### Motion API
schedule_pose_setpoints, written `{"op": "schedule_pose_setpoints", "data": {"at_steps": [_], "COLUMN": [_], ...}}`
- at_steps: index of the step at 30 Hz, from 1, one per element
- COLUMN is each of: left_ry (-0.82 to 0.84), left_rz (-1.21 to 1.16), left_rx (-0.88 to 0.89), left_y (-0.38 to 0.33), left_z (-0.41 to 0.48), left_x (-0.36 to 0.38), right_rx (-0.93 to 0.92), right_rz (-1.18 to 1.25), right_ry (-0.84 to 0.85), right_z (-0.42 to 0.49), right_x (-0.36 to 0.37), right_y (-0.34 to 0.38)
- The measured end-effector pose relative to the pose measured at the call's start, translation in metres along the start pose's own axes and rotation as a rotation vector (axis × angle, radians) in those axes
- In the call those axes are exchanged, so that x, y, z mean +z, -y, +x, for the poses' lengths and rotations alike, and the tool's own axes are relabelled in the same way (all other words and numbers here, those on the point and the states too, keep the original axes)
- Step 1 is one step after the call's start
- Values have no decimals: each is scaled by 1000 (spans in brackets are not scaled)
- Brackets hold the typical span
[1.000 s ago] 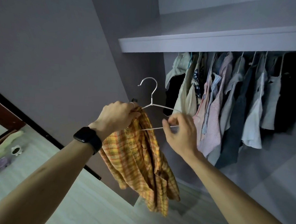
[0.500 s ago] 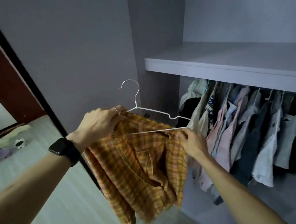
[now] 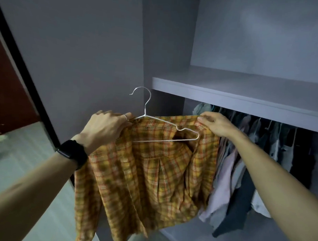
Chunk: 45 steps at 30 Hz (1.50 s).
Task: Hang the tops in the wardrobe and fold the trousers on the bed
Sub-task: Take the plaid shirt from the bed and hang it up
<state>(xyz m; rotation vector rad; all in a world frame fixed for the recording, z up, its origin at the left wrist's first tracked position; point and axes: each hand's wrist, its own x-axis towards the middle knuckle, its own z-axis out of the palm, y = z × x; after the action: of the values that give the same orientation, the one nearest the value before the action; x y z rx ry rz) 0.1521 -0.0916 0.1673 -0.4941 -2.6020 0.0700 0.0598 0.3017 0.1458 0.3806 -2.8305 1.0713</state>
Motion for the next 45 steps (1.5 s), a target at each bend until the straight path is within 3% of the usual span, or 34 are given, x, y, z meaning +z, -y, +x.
{"op": "schedule_pose_setpoints", "data": {"at_steps": [2, 7, 9, 11, 12, 15, 17, 19, 22, 25, 29, 40, 45], "left_ry": [25, 50, 61, 9, -41, -185, -239, -122, 133, 122, 77, 154, 201], "left_rz": [61, 243, 218, 107, 43, -173, -283, -478, -908, -668, -376, -383, -147], "left_rx": [-9, -141, -187, -225, -230, -191, -161, -167, -226, -177, -176, -171, -171], "left_y": [0, -41, -57, -59, -56, -55, -60, -57, -46, -43, -60, -66, -51], "left_z": [3, 20, 23, 21, 17, 2, -5, -11, -18, -8, 12, 16, 24], "left_x": [1, 24, 34, 41, 43, 41, 36, 31, 23, 30, 50, 126, 162], "right_rx": [-2, -145, -259, -330, -309, -162, -193, -267, -289, -332, -238, 43, 194], "right_rz": [-42, 41, 65, 61, 58, -181, -267, -284, -293, -262, -250, -308, -257], "right_ry": [-8, -295, -139, 151, 174, 7, 110, 102, -89, -174, -132, -72, -121], "right_z": [0, -23, -49, -75, -77, -59, -48, -45, -48, -57, -65, -73, -51], "right_x": [-8, 14, 37, 47, 44, 29, 36, 51, 66, 84, 108, 131, 153], "right_y": [10, 86, 107, 110, 104, 77, 64, 52, 35, 32, 30, 15, 14]}}
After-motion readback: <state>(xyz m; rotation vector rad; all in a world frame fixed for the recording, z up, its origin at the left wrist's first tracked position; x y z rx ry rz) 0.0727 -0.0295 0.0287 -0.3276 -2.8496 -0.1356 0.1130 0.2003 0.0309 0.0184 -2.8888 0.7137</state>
